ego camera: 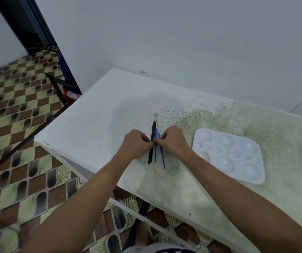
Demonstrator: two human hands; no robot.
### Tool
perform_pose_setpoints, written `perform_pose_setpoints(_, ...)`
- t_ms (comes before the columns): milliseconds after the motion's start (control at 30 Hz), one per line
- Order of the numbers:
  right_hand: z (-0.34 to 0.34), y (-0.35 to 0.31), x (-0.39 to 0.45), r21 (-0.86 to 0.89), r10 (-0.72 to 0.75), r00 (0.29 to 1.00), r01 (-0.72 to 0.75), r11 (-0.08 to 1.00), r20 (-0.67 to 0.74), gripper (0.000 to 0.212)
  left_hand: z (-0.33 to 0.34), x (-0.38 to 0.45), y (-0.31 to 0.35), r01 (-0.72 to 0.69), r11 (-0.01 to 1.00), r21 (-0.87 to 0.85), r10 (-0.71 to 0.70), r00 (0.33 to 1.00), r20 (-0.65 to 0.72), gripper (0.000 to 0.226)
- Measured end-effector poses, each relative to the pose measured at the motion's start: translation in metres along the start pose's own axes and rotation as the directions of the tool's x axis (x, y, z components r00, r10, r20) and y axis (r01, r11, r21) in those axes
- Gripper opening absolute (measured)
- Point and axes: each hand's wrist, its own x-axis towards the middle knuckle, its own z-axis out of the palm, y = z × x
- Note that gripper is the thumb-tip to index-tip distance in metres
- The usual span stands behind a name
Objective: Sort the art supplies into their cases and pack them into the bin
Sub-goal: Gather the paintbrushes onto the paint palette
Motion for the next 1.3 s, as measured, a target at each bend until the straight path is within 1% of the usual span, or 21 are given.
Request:
perform_pose_setpoints(67, 0.001, -0.001, 0.000, 0.010, 0.018, 1.000, -0.018, 1.000, -0.006, 0.028, 0.001, 0.002, 0.000, -0.012, 1.000, 0.029, 0.012, 1.000, 0.003, 0.019)
perform_pose_setpoints(200, -0.004, -0.004, -0.002, 0.005, -0.011, 1.000, 0.011, 1.000, -0.027, 0.039, 0.000, 0.006, -0.002, -0.010, 0.996, 0.092, 0.010, 1.000, 0.003, 0.016)
perform_pose_setpoints(267, -0.004, -0.003, -0.002, -0.021, -0.026, 0.999, 0.026, 0.999, -0.032, 0.034, -0.001, 0.007, -0.003, -0.009, 0.987, 0.158, 0.014, 0.999, -0.030, 0.015)
perform_pose_setpoints(333, -0.002, -0.001, -0.001, -0.059, -0.031, 0.999, 0.029, 0.998, -0.030, 0.030, -0.001, 0.006, -0.001, -0.024, 0.972, 0.232, 0.035, 0.998, -0.045, 0.024)
perform_pose_setpoints(400, -0.001, -0.001, 0.000, -0.098, -0.023, 1.000, 0.021, 0.995, -0.015, 0.030, -0.002, 0.006, 0.001, -0.037, 0.962, 0.269, 0.049, 0.998, -0.036, 0.030)
perform_pose_setpoints(500, -0.004, -0.003, 0.003, -0.102, 0.015, 1.000, -0.012, 0.995, 0.024, 0.024, 0.000, 0.008, 0.003, -0.041, 0.961, 0.273, 0.048, 0.999, -0.019, 0.021)
perform_pose_setpoints(533, -0.005, -0.003, 0.004, -0.093, 0.028, 0.999, -0.025, 0.995, 0.034, 0.023, 0.001, 0.009, 0.004, -0.035, 0.966, 0.257, 0.043, 0.999, -0.023, 0.023)
perform_pose_setpoints(600, -0.004, -0.004, 0.006, -0.083, 0.045, 0.998, -0.041, 0.996, 0.041, 0.020, 0.003, 0.007, 0.005, -0.014, 0.974, 0.225, 0.026, 0.999, -0.047, 0.038)
perform_pose_setpoints(633, -0.003, -0.004, 0.007, -0.085, 0.049, 0.998, -0.045, 0.995, 0.040, 0.017, 0.003, 0.007, 0.006, -0.004, 0.976, 0.216, 0.017, 0.998, -0.056, 0.042)
perform_pose_setpoints(667, -0.002, -0.004, 0.008, -0.094, 0.048, 0.998, -0.045, 0.995, 0.039, 0.014, 0.004, 0.006, 0.007, 0.000, 0.977, 0.211, 0.012, 0.998, -0.054, 0.041)
perform_pose_setpoints(733, -0.002, -0.006, 0.009, -0.122, 0.045, 0.998, -0.039, 0.992, 0.052, 0.011, 0.005, 0.007, 0.009, 0.014, 0.978, 0.209, -0.007, 0.999, -0.036, 0.029)
perform_pose_setpoints(800, -0.005, -0.008, 0.010, -0.159, 0.057, 0.995, -0.044, 0.986, 0.079, 0.019, 0.003, 0.008, 0.008, 0.042, 0.977, 0.210, -0.033, 0.998, -0.046, 0.023)
perform_pose_setpoints(867, -0.007, -0.009, 0.011, -0.189, 0.060, 0.993, -0.039, 0.981, 0.105, 0.028, 0.000, 0.008, 0.006, 0.061, 0.963, 0.261, -0.041, 0.996, -0.082, 0.021)
perform_pose_setpoints(933, -0.006, -0.009, 0.010, -0.210, 0.053, 0.992, -0.028, 0.977, 0.115, 0.024, -0.004, 0.005, 0.004, 0.073, 0.946, 0.316, -0.044, 0.994, -0.099, 0.024)
perform_pose_setpoints(1000, -0.003, -0.009, 0.008, -0.234, 0.039, 0.992, -0.011, 0.972, 0.116, 0.022, -0.007, 0.006, 0.000, 0.065, 0.944, 0.324, -0.039, 0.995, -0.088, 0.027)
perform_pose_setpoints(1067, -0.002, -0.009, 0.007, -0.237, 0.025, 0.993, 0.003, 0.972, 0.116, 0.020, -0.010, 0.009, -0.004, 0.063, 0.965, 0.256, -0.052, 0.997, -0.053, 0.027)
perform_pose_setpoints(1167, -0.014, -0.009, 0.008, -0.152, 0.072, 0.988, -0.050, 0.987, 0.139, 0.011, -0.017, 0.010, -0.003, 0.132, 0.991, -0.006, -0.132, 0.991, -0.002, 0.014)
perform_pose_setpoints(1233, -0.035, -0.008, 0.007, -0.005, 0.114, 0.979, -0.115, 0.993, 0.169, 0.009, -0.019, 0.004, 0.006, 0.198, 0.957, -0.210, -0.186, 0.980, 0.077, 0.013)
perform_pose_setpoints(1300, -0.060, -0.002, 0.001, 0.159, 0.138, 0.971, -0.171, 0.972, 0.197, 0.013, -0.015, -0.005, 0.023, 0.259, 0.882, -0.393, -0.196, 0.961, 0.195, 0.015)
